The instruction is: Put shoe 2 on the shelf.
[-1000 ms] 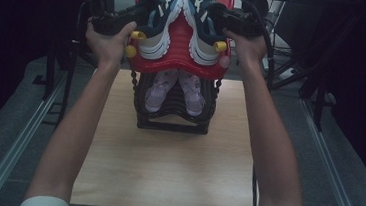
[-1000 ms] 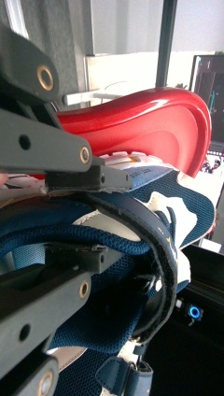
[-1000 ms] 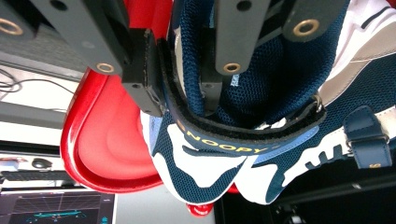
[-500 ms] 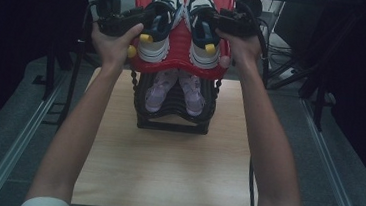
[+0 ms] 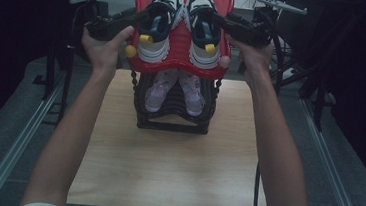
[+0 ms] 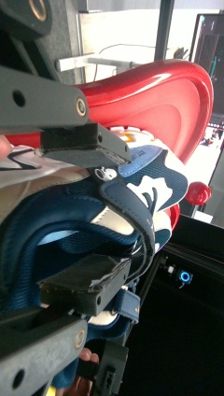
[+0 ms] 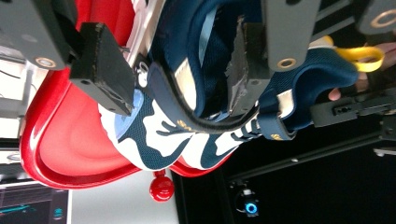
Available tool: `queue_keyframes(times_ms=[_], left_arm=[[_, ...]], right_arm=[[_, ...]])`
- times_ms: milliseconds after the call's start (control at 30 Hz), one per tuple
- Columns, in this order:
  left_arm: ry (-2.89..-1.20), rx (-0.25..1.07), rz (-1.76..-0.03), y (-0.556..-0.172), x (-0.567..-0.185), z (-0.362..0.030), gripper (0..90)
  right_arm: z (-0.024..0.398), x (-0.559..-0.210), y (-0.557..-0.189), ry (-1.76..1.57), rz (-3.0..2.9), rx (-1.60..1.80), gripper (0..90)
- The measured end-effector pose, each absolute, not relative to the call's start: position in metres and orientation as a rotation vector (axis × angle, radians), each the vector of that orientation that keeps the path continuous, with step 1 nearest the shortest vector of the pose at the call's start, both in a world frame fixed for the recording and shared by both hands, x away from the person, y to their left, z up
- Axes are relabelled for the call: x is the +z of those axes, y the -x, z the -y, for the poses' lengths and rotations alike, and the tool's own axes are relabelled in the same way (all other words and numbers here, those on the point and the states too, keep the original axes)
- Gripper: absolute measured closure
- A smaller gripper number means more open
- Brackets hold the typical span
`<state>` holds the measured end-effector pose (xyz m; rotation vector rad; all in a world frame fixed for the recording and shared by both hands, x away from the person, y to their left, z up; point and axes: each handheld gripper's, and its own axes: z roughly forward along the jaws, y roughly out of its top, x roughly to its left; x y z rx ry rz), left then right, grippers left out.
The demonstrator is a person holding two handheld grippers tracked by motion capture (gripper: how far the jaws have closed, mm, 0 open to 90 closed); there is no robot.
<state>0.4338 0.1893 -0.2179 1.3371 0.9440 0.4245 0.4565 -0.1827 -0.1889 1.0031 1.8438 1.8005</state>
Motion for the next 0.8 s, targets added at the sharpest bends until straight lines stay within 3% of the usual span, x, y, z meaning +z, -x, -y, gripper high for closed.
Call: queue_keyframes(times_ms=[800], left_arm=[[-1.323,0.377,-0.873,-0.384,-0.237,-0.234,43.7]], right_arm=[[0.242,-0.222,-0.41,-0.939,-1.753,1.905,46.0]])
